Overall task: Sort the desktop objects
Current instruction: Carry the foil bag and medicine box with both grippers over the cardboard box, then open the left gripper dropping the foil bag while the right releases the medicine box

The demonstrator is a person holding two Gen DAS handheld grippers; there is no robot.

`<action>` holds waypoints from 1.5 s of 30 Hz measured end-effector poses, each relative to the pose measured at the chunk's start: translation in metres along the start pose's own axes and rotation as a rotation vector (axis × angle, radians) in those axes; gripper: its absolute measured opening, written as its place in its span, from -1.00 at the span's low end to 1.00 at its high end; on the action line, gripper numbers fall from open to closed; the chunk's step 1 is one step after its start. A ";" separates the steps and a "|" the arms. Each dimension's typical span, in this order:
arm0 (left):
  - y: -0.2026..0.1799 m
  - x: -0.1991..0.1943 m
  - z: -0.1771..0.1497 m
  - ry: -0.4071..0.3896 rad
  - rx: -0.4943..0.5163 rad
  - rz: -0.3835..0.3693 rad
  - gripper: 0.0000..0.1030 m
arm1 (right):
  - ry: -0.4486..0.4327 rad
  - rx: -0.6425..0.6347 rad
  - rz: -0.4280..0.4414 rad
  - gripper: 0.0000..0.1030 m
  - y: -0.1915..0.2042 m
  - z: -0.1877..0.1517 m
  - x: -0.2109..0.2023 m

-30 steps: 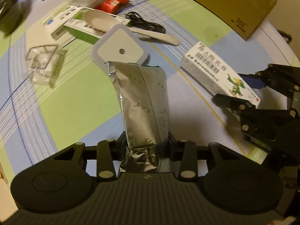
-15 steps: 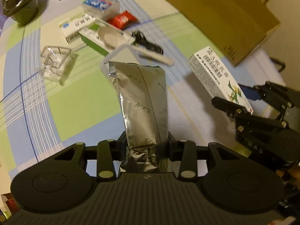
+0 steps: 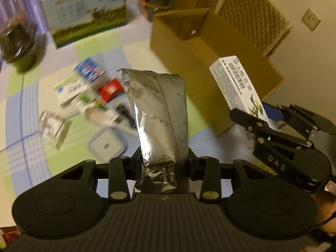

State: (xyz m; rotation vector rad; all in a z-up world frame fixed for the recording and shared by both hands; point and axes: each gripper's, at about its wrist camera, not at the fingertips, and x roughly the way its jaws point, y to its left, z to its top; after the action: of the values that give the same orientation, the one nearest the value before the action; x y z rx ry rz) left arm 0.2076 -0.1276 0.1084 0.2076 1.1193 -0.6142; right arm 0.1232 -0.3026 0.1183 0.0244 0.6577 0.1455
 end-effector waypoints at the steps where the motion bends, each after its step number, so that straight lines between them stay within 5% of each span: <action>1: -0.007 -0.001 0.006 -0.007 -0.001 -0.008 -0.32 | -0.004 0.002 -0.010 -0.31 -0.008 0.006 -0.002; 9: -0.061 0.012 0.050 -0.042 -0.041 -0.079 -0.32 | 0.003 -0.002 -0.082 -0.31 -0.073 0.025 -0.001; 21: -0.093 0.070 0.104 -0.035 -0.150 -0.133 -0.32 | 0.038 0.001 -0.120 -0.31 -0.142 0.037 0.034; 34: -0.103 0.119 0.138 -0.033 -0.240 -0.173 -0.32 | 0.074 0.014 -0.134 -0.31 -0.173 0.045 0.070; 45: -0.104 0.126 0.135 -0.066 -0.228 -0.169 -0.23 | 0.093 0.031 -0.126 -0.31 -0.180 0.039 0.076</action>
State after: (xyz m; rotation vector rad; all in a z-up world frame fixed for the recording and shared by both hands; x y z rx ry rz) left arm 0.2917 -0.3187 0.0707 -0.1041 1.1400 -0.6323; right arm 0.2294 -0.4688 0.0902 0.0063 0.7527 0.0150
